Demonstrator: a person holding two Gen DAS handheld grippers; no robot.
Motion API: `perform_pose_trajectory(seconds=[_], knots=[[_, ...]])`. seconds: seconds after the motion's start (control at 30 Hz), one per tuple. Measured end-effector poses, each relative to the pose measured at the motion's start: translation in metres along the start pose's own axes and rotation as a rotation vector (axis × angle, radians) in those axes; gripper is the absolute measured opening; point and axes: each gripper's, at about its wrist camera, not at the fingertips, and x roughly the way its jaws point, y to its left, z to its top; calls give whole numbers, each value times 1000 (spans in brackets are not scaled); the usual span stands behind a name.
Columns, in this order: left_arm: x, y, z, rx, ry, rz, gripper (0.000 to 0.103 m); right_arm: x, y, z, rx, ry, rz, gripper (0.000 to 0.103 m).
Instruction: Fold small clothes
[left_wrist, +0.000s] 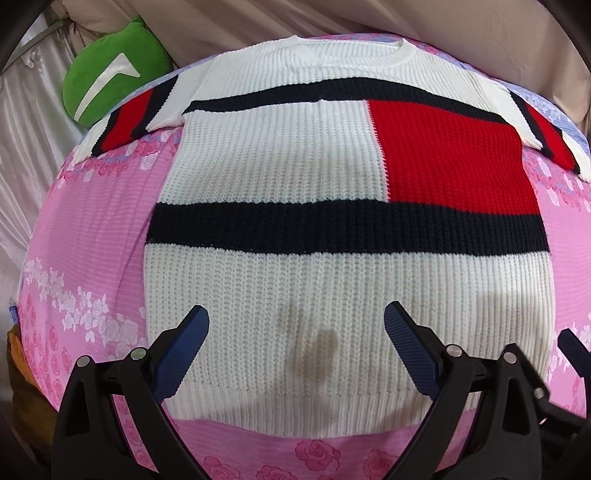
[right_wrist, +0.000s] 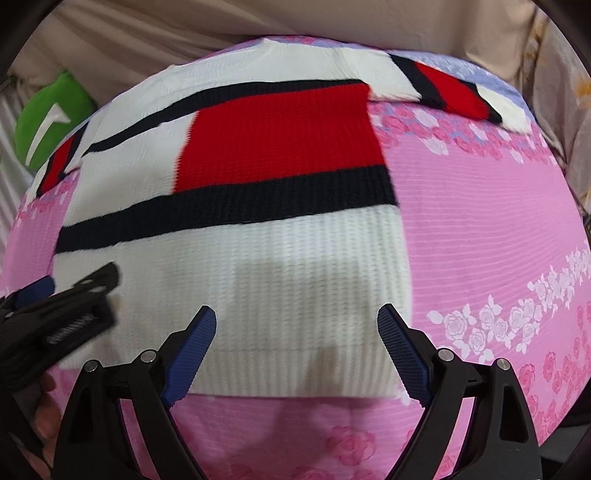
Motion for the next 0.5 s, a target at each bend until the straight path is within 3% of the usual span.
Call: perform_pose_trajectory(seconds=[0.17,0.37,0.5], knots=[[9,11,8,-31,9,21,94,23,-98,42,179,-19,-55,87],[16,24,16,-84,21,52,94,36,-269,144,489,-187,-109,87],[21,25,15,-101,43,86,94,54,-342,201,572,-256,-129,87]])
